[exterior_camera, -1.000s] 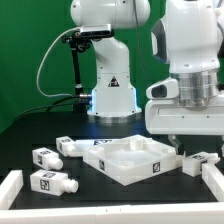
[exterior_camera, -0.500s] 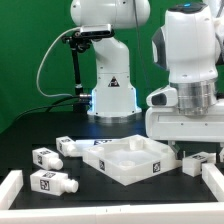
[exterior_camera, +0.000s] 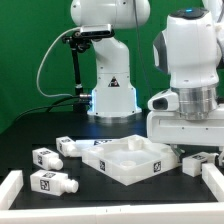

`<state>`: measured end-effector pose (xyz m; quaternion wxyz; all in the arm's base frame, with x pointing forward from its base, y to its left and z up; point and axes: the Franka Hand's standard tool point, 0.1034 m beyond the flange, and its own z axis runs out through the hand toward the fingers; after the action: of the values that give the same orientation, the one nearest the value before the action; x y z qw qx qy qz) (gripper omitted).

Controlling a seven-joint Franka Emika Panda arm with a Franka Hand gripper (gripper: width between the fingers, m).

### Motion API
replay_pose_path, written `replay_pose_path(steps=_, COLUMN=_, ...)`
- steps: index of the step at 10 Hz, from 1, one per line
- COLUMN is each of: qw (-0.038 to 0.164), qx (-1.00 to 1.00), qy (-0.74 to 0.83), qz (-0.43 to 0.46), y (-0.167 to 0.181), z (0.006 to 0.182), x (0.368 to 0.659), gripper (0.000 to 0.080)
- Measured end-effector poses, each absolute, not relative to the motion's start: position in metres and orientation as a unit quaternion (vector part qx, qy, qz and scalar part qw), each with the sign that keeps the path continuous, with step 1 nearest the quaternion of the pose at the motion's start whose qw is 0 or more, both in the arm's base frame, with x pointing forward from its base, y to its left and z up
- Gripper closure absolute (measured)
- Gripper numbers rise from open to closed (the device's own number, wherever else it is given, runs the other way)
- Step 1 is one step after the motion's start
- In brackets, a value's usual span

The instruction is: Assemble one leg

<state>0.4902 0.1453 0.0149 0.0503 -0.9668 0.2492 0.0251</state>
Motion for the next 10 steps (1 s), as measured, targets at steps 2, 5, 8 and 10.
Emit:
replay_pose_path(steps=2, qw=0.05, qx=-0.967, qy=0.249, qz=0.025, y=0.145, z=0.015, x=0.49, gripper=0.038)
replay_pose_path(steps=5, qw=0.051, qx=-0.967, qy=0.249, qz=0.025, y=0.145, z=0.016, x=0.49, gripper=0.0515)
replay_pose_path(steps=8, qw=0.052, qx=-0.969, qy=0.24, qz=0.026, y=0.163, z=0.039, x=0.47, gripper=0.0515)
replay_pose_path(steps=10, qw=0.049, qx=-0.974, qy=0.219, qz=0.018, y=0.183, z=0.058, x=0.454, gripper=0.0515)
